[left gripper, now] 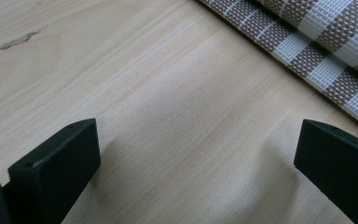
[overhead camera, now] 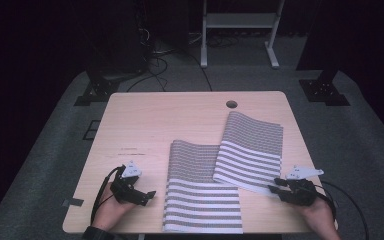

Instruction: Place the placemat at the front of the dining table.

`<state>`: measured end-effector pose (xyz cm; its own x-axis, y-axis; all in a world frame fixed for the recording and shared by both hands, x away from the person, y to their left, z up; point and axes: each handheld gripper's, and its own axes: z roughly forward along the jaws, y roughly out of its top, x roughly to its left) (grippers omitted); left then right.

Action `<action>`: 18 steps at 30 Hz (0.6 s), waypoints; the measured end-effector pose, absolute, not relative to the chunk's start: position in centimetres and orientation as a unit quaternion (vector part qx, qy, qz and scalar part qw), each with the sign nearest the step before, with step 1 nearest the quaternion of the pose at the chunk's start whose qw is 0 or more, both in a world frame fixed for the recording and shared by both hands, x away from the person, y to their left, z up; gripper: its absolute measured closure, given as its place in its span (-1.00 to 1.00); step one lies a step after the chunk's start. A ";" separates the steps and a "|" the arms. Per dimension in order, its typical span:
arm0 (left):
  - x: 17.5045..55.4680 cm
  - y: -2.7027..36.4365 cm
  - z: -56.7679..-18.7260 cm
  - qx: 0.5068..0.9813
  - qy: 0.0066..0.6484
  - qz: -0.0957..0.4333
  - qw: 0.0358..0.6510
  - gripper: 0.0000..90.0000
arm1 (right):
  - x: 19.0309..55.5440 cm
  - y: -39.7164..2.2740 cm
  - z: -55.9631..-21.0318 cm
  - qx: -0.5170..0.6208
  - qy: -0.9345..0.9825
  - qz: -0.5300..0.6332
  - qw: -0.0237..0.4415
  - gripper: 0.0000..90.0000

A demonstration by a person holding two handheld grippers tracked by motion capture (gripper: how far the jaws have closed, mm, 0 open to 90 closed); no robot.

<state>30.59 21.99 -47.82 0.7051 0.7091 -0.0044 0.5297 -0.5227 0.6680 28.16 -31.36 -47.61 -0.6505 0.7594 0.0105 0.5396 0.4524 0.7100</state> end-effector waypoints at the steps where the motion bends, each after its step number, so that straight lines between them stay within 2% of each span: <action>1: 30.6 22.0 -47.9 0.862 0.358 0.138 0.331 -1.00 | 28.1 -31.3 -47.6 0.388 0.837 0.354 0.156 0.50; 9: 30.4 21.9 -48.1 0.861 0.353 0.146 0.336 -1.00 | 28.1 -31.4 -47.8 0.388 0.834 0.357 0.162 0.79; 16: 30.4 21.9 -48.1 0.860 0.353 0.147 0.339 -1.00 | 28.1 -31.3 -47.7 0.387 0.835 0.357 0.158 0.90; 18: 30.4 21.9 -48.2 0.859 0.353 0.148 0.341 -1.00 | 28.2 -31.5 -47.7 0.394 0.831 0.362 0.150 0.99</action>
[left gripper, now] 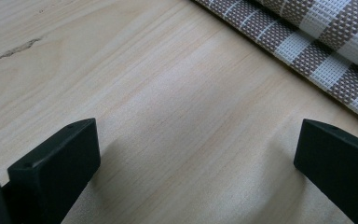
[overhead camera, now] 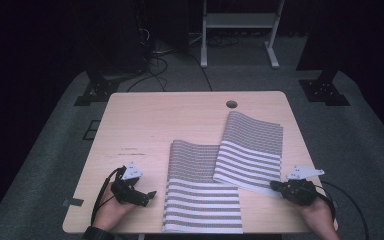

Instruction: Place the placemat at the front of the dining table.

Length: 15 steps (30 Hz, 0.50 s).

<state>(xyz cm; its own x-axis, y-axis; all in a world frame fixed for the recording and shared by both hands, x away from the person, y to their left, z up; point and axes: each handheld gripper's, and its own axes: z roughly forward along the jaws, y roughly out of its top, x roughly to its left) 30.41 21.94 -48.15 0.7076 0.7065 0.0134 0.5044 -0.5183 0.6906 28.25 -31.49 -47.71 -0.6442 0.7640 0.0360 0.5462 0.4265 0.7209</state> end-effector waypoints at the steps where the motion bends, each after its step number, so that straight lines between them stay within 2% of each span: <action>1: 30.4 21.9 -48.2 0.858 0.353 0.148 0.342 -1.00 | 28.3 -31.7 -47.7 0.400 0.829 0.363 0.145 0.99; 2: 30.4 22.0 -48.2 0.857 0.353 0.149 0.344 -1.00 | 28.3 -31.8 -47.7 0.399 0.829 0.363 0.146 0.87; 3: 30.4 22.0 -48.2 0.857 0.352 0.150 0.345 -1.00 | 28.3 -32.0 -47.6 0.402 0.828 0.360 0.154 0.59; 8: 30.3 22.0 -48.3 0.855 0.351 0.152 0.349 -1.00 | 28.0 -32.5 -47.7 0.419 0.820 0.360 0.152 0.12; 12: 30.3 22.1 -48.3 0.854 0.351 0.153 0.351 -1.00 | 27.7 -32.2 -47.8 0.416 0.823 0.353 0.159 0.15; 15: 30.3 22.1 -48.4 0.854 0.351 0.153 0.352 -1.00 | 27.6 -32.2 -47.9 0.415 0.821 0.359 0.156 0.40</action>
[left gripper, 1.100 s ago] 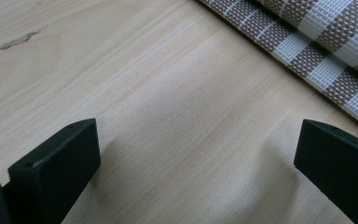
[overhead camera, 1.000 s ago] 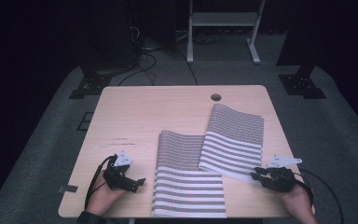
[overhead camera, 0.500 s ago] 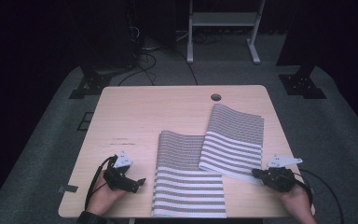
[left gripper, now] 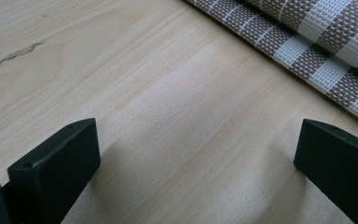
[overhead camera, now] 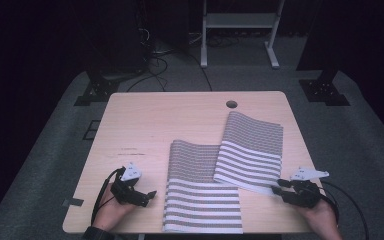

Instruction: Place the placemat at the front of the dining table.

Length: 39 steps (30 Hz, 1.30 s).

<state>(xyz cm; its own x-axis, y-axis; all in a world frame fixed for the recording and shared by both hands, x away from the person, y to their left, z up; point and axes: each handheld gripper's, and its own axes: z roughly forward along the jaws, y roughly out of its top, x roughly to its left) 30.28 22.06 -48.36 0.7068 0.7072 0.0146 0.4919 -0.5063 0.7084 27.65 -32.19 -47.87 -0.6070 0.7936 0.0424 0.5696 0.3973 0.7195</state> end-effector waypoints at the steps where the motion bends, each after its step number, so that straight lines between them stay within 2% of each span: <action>1: 30.3 22.1 -48.4 0.854 0.351 0.153 0.352 -1.00 | 27.6 -32.1 -47.8 0.415 0.821 0.359 0.155 0.44; 3: 30.3 22.1 -48.4 0.854 0.351 0.153 0.352 -1.00 | 27.6 -31.9 -47.7 0.413 0.824 0.354 0.160 0.53; 5: 30.3 22.1 -48.4 0.854 0.351 0.153 0.353 -1.00 | 27.5 -32.0 -47.3 0.414 0.824 0.346 0.172 0.80; 9: 30.3 22.1 -48.4 0.854 0.350 0.153 0.353 -1.00 | 27.5 -32.4 -46.8 0.418 0.817 0.350 0.186 0.89; 21: 30.3 22.1 -48.4 0.853 0.350 0.154 0.355 -1.00 | 27.8 -32.9 -45.8 0.428 0.794 0.390 0.184 0.92; 39: 30.3 22.1 -48.4 0.854 0.349 0.153 0.355 -1.00 | 28.7 -31.7 -43.0 0.398 0.784 0.421 0.223 0.92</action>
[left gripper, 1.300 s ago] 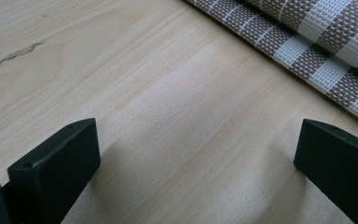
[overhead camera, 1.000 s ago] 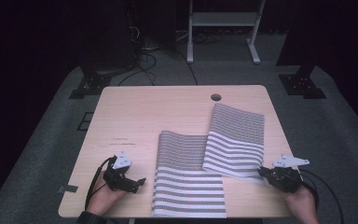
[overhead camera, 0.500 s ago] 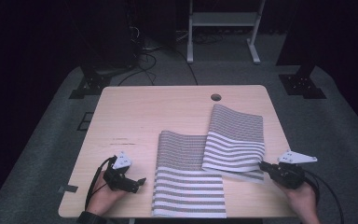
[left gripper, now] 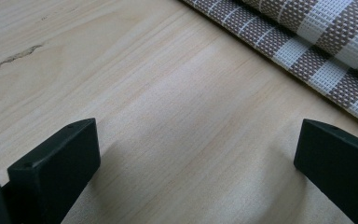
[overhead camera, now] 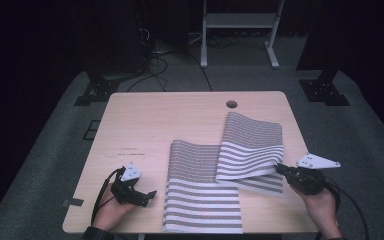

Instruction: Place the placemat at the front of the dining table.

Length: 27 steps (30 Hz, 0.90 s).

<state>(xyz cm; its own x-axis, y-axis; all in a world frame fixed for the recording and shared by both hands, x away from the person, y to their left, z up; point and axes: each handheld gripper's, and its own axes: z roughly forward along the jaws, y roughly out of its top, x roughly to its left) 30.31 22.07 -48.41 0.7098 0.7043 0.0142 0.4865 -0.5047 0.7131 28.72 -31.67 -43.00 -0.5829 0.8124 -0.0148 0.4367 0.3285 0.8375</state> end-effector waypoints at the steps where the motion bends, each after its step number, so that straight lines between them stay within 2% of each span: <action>1: 30.3 22.1 -48.4 0.854 0.348 0.153 0.355 -1.00 | 28.8 -31.5 -42.8 0.395 0.784 0.422 0.227 0.92; 9: 30.3 22.1 -48.4 0.855 0.347 0.153 0.354 -1.00 | 30.0 -30.1 -41.4 0.375 0.790 0.424 0.236 0.92; 27: 30.3 22.1 -48.4 0.854 0.348 0.153 0.355 -1.00 | 34.3 -25.5 -41.3 0.349 0.801 0.440 0.207 0.92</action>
